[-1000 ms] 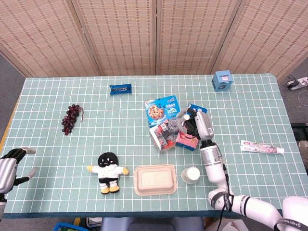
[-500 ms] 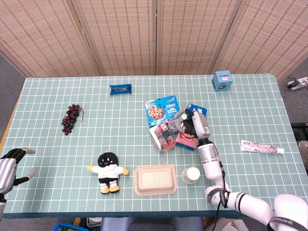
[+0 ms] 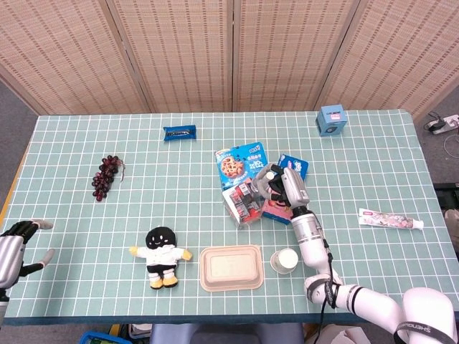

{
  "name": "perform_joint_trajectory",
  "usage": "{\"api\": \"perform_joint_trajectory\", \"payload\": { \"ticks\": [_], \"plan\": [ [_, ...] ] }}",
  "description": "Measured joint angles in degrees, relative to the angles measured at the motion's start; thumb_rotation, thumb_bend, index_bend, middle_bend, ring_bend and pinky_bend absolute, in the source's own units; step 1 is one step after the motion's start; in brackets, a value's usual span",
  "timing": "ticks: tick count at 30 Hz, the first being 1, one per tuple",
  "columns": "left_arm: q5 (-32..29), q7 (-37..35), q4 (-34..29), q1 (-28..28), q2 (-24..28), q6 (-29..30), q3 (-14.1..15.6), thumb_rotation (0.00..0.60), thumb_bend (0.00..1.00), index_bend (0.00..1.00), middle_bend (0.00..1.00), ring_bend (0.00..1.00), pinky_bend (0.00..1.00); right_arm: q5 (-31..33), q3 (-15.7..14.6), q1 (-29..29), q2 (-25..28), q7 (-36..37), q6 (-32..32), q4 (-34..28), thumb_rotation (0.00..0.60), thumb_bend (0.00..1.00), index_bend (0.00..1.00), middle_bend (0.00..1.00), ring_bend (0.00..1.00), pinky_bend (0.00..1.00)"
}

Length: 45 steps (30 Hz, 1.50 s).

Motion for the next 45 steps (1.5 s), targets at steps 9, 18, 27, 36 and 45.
{"api": "perform_joint_trajectory", "payload": {
  "ticks": [9,18,27,36,45],
  "plan": [
    [0.0,0.2,0.1,-0.1,-0.1,-0.1,0.0,0.600,0.30,0.42,0.34,0.28,0.44,-0.8,-0.3,0.1,0.1,0.7,-0.1,0.2,0.600,0.26,0.42,1.00,1.00,1.00],
    [0.0,0.2,0.1,-0.1,-0.1,-0.2,0.1,0.600,0.30,0.42,0.34,0.28,0.44,-1.9,-1.0,-0.3,1.0,-0.5,1.0,-1.0,0.600,0.09,0.27,1.00,1.00,1.00],
    [0.0,0.4,0.2,-0.1,-0.1,-0.3,0.1,0.600,0.30,0.42,0.34,0.28,0.44,-5.6,-3.0,-2.5,4.9,-5.5,6.0,-7.3,0.600,0.05,0.24,1.00,1.00,1.00],
    [-0.1,1.3,0.1,-0.2,-0.3,-0.5,0.2,0.600,0.30,0.42,0.34,0.28,0.44,-10.3,-6.1,-7.8,11.6,-15.1,15.2,-16.2,0.600,0.11,0.23,1.00,1.00,1.00],
    [0.0,2.4,0.0,-0.3,-0.7,-0.6,0.3,0.600,0.30,0.42,0.34,0.28,0.44,-14.0,-10.4,-15.5,18.1,-24.9,24.5,-22.8,0.600,0.24,0.25,1.00,1.00,1.00]
  ]
}}
